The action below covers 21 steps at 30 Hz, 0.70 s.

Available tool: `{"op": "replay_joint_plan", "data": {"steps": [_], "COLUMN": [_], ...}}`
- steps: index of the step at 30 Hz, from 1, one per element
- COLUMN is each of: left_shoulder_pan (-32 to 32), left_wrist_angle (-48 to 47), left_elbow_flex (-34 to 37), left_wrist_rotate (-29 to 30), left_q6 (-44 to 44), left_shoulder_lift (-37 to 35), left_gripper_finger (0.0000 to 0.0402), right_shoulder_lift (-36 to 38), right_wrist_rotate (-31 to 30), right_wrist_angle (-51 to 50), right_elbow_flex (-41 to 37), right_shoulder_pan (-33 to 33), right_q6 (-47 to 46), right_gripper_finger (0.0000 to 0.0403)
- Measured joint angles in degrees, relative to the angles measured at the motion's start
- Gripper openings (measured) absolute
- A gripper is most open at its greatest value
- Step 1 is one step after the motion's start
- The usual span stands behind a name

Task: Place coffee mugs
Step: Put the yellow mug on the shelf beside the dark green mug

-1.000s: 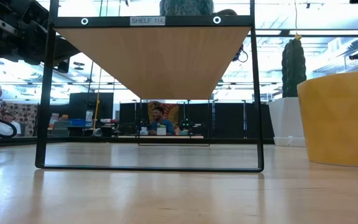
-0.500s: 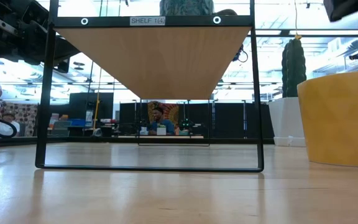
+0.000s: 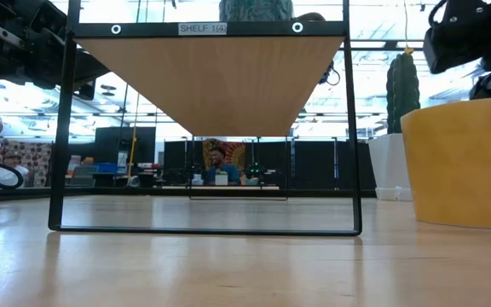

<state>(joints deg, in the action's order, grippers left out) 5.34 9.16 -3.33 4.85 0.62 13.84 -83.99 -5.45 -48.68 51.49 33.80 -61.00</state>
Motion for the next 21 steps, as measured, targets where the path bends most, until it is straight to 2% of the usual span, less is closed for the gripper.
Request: {"op": "replay_joint_plan", "data": {"steps": [6, 16, 21], "left_shoulder_pan": [0.0, 0.0, 0.0], "left_wrist_angle": [0.0, 0.0, 0.0], "left_elbow_flex": [0.0, 0.0, 0.0], "left_wrist_rotate": [0.0, 0.0, 0.0], "left_q6": [0.0, 0.0, 0.0], "left_shoulder_lift": [0.0, 0.0, 0.0], "left_gripper_finger": [0.0023, 0.0023, 0.0023], "right_shoulder_lift": [0.0, 0.1, 0.0], "right_wrist_rotate": [2.6, 3.6, 5.0], "right_wrist_angle": [4.7, 6.2, 5.2], "right_elbow_flex": [-3.2, -4.7, -3.8], "right_shoulder_pan": [-1.7, -3.8, -5.7], "right_q6": [2.7, 9.3, 14.3], "right_gripper_finger": [0.0163, 0.0054, 0.0053]}}
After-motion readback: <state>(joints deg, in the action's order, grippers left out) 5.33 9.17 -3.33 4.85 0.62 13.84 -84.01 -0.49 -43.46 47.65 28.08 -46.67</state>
